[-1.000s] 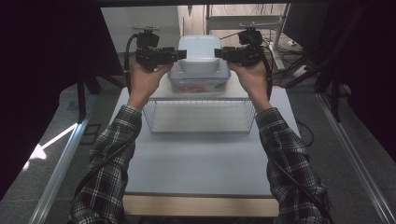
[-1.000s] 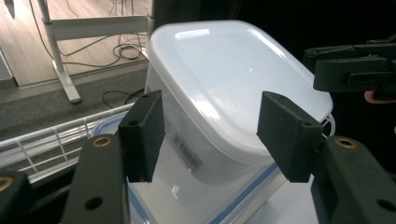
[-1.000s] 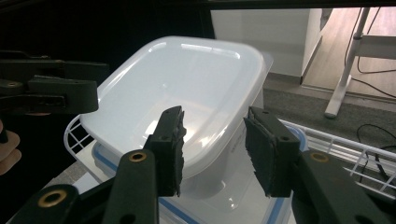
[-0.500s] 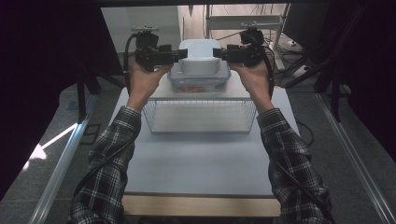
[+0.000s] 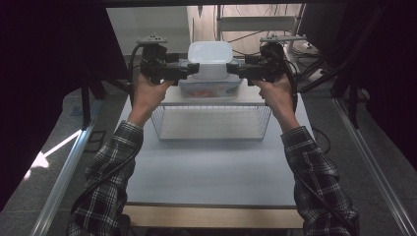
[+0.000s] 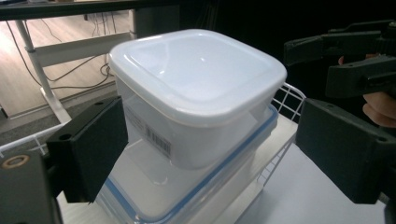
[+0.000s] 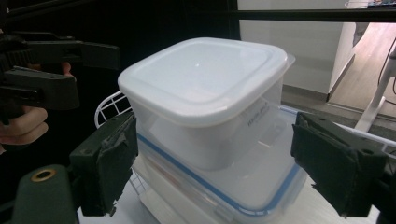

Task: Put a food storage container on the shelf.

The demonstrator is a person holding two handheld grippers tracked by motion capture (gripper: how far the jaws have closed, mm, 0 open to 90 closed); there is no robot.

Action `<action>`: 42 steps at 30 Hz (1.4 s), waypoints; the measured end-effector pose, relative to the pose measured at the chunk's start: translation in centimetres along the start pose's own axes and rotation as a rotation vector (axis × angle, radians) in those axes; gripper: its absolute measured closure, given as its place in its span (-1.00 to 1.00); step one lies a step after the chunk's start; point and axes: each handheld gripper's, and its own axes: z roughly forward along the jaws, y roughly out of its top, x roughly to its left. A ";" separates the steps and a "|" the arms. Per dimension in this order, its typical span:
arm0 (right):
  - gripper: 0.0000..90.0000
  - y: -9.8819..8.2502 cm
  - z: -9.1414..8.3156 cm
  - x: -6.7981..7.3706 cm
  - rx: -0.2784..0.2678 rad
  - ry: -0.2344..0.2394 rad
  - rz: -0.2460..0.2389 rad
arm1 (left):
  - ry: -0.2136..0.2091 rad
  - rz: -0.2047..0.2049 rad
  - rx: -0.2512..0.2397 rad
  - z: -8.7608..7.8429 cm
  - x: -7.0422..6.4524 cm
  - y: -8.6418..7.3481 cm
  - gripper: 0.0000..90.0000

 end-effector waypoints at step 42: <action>-0.88 -6.4 -1.9 2.4 0.064 0.057 -0.089 | -0.060 0.122 0.047 -2.4 -3.2 -7.6 -0.87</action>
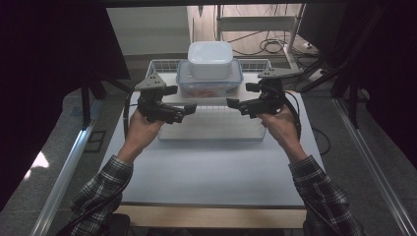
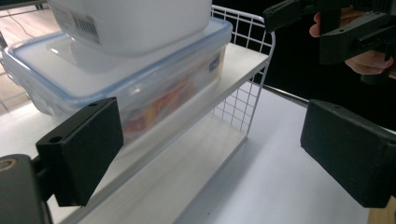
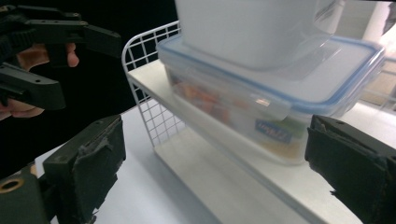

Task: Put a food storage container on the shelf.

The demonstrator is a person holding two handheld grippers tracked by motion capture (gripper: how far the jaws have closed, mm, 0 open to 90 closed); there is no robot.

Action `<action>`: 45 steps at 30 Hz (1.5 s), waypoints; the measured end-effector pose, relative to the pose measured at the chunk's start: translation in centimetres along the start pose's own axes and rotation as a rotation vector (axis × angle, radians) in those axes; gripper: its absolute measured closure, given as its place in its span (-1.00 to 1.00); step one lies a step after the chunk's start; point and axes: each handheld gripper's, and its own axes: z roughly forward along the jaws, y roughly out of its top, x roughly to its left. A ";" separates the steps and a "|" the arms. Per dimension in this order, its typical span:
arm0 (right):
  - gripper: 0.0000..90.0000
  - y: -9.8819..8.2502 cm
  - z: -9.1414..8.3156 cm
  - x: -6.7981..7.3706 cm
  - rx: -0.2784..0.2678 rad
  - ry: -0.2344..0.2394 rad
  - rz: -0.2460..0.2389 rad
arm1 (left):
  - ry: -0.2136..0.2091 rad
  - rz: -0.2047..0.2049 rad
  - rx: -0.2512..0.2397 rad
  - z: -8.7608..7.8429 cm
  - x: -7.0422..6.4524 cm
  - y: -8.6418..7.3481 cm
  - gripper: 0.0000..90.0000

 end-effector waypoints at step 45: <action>-0.99 -11.6 -0.9 3.0 0.094 0.011 -0.041 | 0.037 -0.018 0.063 0.4 -4.9 -11.6 -0.90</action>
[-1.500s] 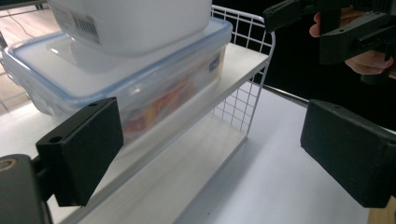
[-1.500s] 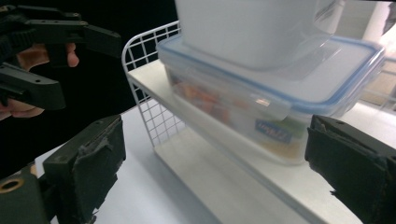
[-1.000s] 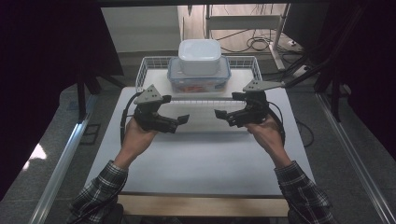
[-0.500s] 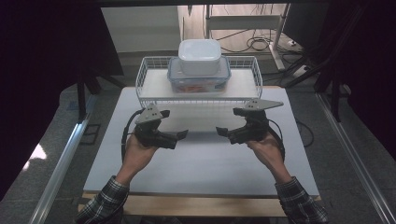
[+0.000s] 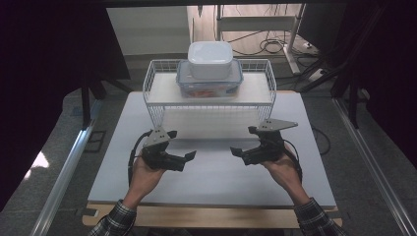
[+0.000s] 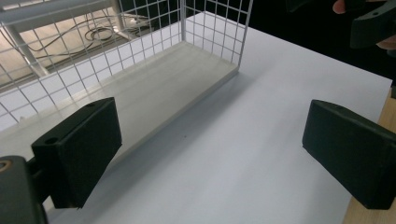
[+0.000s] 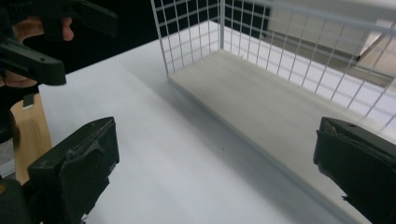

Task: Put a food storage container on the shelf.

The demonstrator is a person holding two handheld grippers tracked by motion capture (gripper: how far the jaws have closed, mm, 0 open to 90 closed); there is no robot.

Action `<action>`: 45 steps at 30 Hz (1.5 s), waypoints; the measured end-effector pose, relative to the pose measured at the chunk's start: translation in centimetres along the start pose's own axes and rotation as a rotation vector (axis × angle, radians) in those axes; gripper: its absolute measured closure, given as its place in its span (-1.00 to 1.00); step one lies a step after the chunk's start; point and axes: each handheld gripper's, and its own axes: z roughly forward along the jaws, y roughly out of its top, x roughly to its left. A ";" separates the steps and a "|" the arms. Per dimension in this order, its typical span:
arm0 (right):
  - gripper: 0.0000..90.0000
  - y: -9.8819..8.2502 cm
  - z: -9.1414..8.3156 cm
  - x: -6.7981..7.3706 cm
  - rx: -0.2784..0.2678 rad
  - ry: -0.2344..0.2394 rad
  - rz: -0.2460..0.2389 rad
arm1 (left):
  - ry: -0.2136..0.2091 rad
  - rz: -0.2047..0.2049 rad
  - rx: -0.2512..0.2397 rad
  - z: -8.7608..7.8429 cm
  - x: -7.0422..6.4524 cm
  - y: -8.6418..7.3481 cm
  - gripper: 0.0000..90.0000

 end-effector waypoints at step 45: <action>-0.99 -10.9 1.1 0.8 0.187 -0.065 0.095 | 0.003 -0.050 0.250 2.0 -1.3 -10.2 -1.00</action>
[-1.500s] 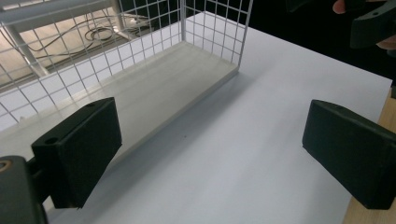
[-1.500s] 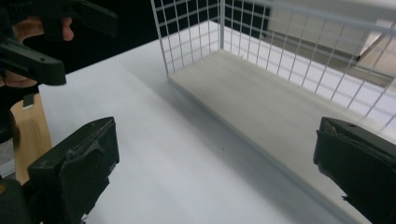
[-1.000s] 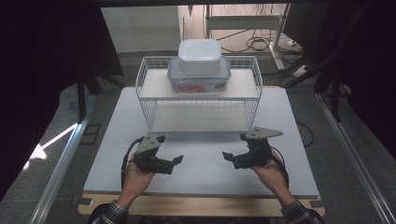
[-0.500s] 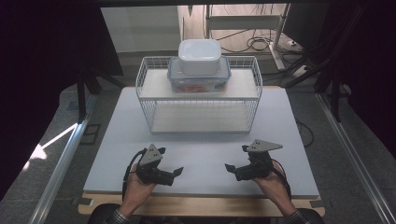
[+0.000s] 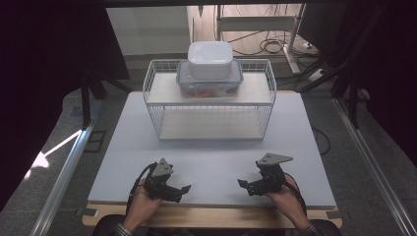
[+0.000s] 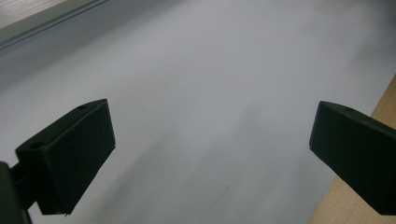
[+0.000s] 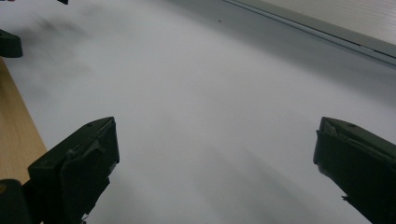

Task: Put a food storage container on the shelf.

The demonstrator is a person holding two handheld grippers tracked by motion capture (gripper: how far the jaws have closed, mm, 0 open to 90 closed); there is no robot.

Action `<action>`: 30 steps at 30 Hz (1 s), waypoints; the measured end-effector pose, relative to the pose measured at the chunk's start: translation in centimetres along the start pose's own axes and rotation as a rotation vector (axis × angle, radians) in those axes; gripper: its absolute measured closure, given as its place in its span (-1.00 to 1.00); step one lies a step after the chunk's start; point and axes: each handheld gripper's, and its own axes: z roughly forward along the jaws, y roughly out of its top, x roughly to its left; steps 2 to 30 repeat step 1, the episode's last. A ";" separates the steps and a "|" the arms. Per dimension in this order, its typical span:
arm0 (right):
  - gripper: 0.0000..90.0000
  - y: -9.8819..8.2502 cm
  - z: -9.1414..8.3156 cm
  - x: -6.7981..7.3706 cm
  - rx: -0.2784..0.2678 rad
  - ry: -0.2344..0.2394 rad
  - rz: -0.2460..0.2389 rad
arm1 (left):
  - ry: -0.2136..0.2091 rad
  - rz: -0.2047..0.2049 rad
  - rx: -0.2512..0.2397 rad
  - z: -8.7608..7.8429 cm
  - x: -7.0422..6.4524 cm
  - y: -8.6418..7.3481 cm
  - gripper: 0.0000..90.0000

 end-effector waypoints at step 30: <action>-0.99 0.0 0.0 0.0 0.002 -0.004 0.000 | -0.001 -0.004 -0.001 0.0 0.0 0.0 -1.00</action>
